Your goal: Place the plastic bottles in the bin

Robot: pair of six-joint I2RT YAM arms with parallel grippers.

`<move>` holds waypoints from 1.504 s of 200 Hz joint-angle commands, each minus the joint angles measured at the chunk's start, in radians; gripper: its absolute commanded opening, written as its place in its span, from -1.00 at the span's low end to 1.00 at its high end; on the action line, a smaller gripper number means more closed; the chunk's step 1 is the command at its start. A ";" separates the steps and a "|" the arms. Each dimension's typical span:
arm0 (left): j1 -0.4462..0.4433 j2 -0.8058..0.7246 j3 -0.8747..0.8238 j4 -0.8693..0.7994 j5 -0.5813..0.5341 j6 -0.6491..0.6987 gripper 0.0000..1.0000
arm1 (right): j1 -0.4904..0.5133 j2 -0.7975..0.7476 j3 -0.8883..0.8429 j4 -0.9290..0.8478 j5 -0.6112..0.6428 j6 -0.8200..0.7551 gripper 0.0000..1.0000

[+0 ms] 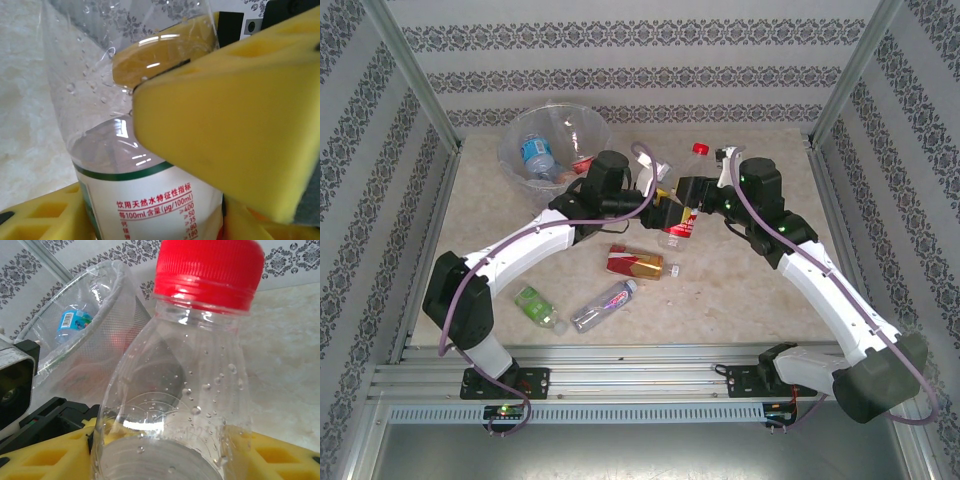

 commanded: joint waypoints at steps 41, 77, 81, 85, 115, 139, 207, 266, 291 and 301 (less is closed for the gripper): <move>-0.018 -0.009 0.031 0.079 0.020 -0.013 -0.13 | 0.014 -0.044 -0.010 -0.002 -0.021 -0.009 0.43; -0.006 -0.041 0.019 0.085 -0.020 -0.009 -0.14 | 0.004 -0.096 -0.017 -0.024 -0.038 0.001 0.65; -0.004 -0.045 0.018 0.084 -0.022 -0.009 -0.14 | 0.000 -0.103 -0.020 -0.025 -0.042 0.003 0.67; -0.003 -0.049 0.017 0.085 -0.024 -0.009 -0.14 | -0.003 -0.111 -0.022 -0.026 -0.050 0.005 0.68; 0.019 -0.073 0.029 0.065 -0.040 0.007 -0.14 | -0.028 -0.182 -0.046 -0.022 -0.124 0.027 0.79; 0.046 -0.098 0.055 0.039 -0.067 0.019 -0.15 | -0.046 -0.244 -0.061 0.000 -0.192 0.054 0.85; 0.172 -0.183 0.199 -0.120 -0.325 0.154 -0.12 | -0.053 -0.282 -0.057 -0.043 -0.183 0.031 0.86; 0.264 -0.223 0.248 -0.194 -0.555 0.268 -0.06 | -0.053 -0.265 -0.069 -0.034 -0.175 0.034 0.86; 0.294 -0.213 0.237 -0.182 -0.590 0.290 -0.05 | -0.053 -0.258 -0.072 -0.027 -0.175 0.039 0.86; 0.303 -0.203 0.237 -0.178 -0.597 0.292 -0.04 | -0.050 -0.257 -0.074 -0.026 -0.177 0.039 0.86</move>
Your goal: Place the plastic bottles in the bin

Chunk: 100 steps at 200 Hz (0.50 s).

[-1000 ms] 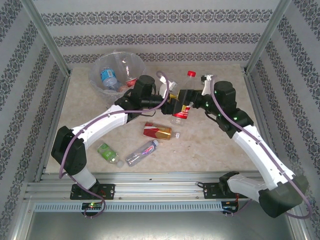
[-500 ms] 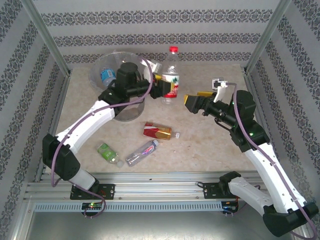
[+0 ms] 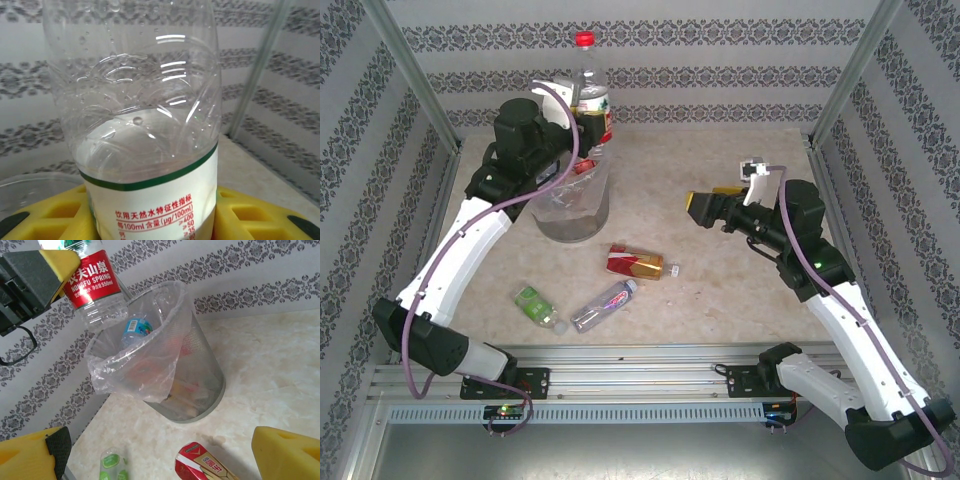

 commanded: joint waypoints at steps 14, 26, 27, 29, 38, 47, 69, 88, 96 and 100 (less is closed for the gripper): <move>0.040 0.023 0.010 -0.018 -0.082 0.044 -0.04 | -0.009 0.002 -0.009 0.015 -0.013 0.007 0.86; 0.047 0.037 0.004 -0.015 -0.091 0.038 -0.04 | -0.008 -0.001 -0.010 0.010 -0.009 0.006 0.86; 0.047 0.039 0.003 -0.014 -0.092 0.037 -0.04 | -0.008 -0.001 -0.010 0.010 -0.009 0.005 0.86; 0.049 0.041 0.003 -0.013 -0.093 0.035 -0.03 | -0.009 -0.003 -0.010 0.009 -0.008 0.005 0.86; 0.054 0.052 -0.005 -0.011 -0.094 0.027 -0.01 | -0.009 -0.003 -0.010 0.004 -0.005 0.003 0.86; 0.057 0.062 -0.011 -0.007 -0.090 0.016 0.02 | -0.009 -0.006 -0.010 -0.001 -0.002 0.001 0.86; 0.060 0.084 -0.025 0.000 -0.084 -0.008 0.06 | -0.010 -0.006 -0.011 -0.006 0.004 -0.003 0.86; 0.059 0.090 -0.050 0.017 -0.099 -0.025 0.06 | -0.011 -0.006 -0.012 -0.009 0.002 -0.004 0.86; 0.059 0.091 -0.063 0.024 -0.103 -0.034 0.06 | -0.011 -0.004 -0.013 -0.009 0.003 -0.004 0.86; 0.059 0.092 -0.067 0.026 -0.106 -0.037 0.07 | -0.011 -0.005 -0.014 -0.009 0.002 -0.003 0.86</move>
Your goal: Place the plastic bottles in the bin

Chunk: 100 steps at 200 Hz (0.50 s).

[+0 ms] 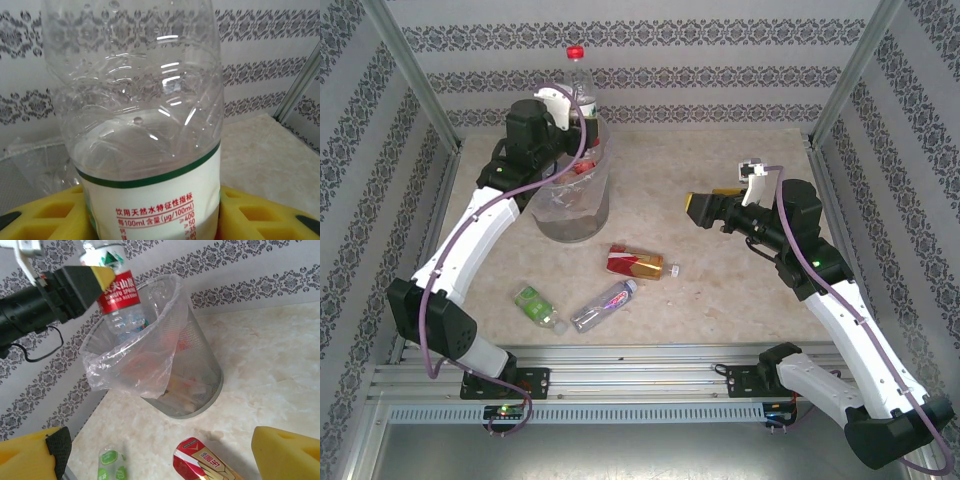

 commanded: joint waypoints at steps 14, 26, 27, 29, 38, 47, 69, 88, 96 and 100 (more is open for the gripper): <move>0.009 0.012 -0.040 0.036 -0.022 -0.047 0.09 | -0.011 -0.010 -0.011 0.001 0.004 -0.006 0.86; 0.010 0.017 -0.047 0.035 -0.021 -0.061 0.17 | -0.011 -0.009 -0.010 0.001 0.003 -0.007 0.86; 0.010 0.017 -0.047 0.036 -0.020 -0.062 0.18 | -0.011 -0.009 -0.010 0.001 0.003 -0.008 0.86; 0.010 0.019 -0.048 0.036 -0.017 -0.064 0.20 | -0.010 -0.009 -0.010 0.000 0.004 -0.008 0.86; 0.009 0.023 -0.047 0.032 -0.009 -0.076 0.28 | -0.010 -0.008 -0.009 0.000 0.005 -0.009 0.86; 0.010 0.028 -0.048 0.028 -0.006 -0.088 0.35 | -0.011 -0.006 -0.010 0.000 0.005 -0.009 0.86; 0.010 0.027 -0.045 0.016 -0.010 -0.113 0.53 | -0.010 -0.006 -0.011 -0.001 0.005 -0.010 0.86; 0.010 0.019 -0.044 0.011 -0.018 -0.126 0.62 | -0.011 -0.006 -0.013 -0.001 0.005 -0.010 0.86; 0.010 0.013 -0.043 0.008 -0.022 -0.129 0.64 | -0.011 -0.005 -0.014 0.000 0.005 -0.010 0.86; 0.010 0.011 -0.043 0.007 -0.023 -0.131 0.65 | -0.012 -0.005 -0.016 -0.001 0.005 -0.012 0.86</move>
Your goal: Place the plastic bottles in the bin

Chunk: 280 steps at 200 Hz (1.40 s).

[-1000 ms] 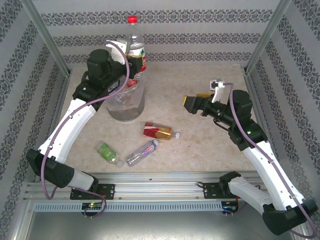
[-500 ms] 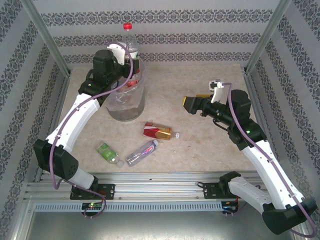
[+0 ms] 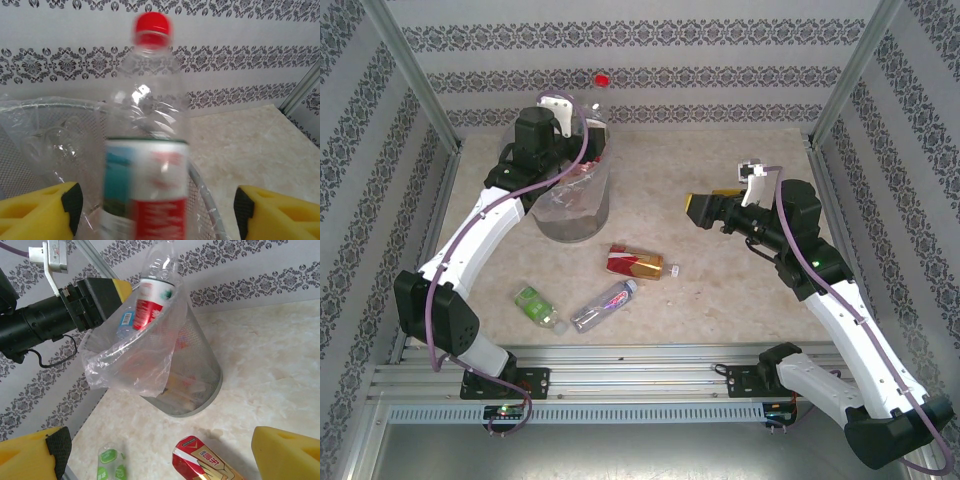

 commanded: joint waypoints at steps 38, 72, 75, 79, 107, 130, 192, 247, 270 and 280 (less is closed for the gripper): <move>0.008 -0.059 -0.010 0.001 -0.025 -0.047 0.64 | -0.012 0.007 -0.023 -0.001 -0.004 -0.005 0.86; 0.008 -0.106 -0.002 -0.058 0.012 -0.043 0.58 | -0.002 0.051 -0.032 -0.048 -0.074 -0.033 0.87; 0.010 -0.109 -0.002 -0.066 0.019 -0.041 0.58 | 0.000 0.056 -0.033 -0.054 -0.081 -0.041 0.87; 0.009 -0.116 0.000 -0.081 0.027 -0.035 0.58 | 0.006 0.061 -0.034 -0.063 -0.090 -0.050 0.87; 0.009 -0.164 0.000 -0.174 0.082 -0.009 0.68 | 0.073 0.118 -0.041 -0.131 -0.069 -0.117 0.92; 0.012 -0.174 0.009 -0.247 0.056 -0.013 0.78 | 0.122 0.165 -0.066 -0.121 -0.022 -0.125 0.95; 0.058 0.027 0.194 -0.343 0.056 -0.091 0.69 | 0.145 0.212 -0.074 -0.078 0.034 -0.108 0.94; 0.067 0.164 0.324 -0.439 0.088 -0.167 0.83 | 0.141 0.181 -0.093 -0.100 0.072 -0.118 0.94; 0.067 0.154 0.320 -0.468 0.067 -0.186 0.98 | 0.140 0.191 -0.090 -0.095 0.070 -0.118 0.94; 0.068 0.150 0.317 -0.481 0.073 -0.197 1.00 | 0.139 0.200 -0.087 -0.091 0.067 -0.118 0.94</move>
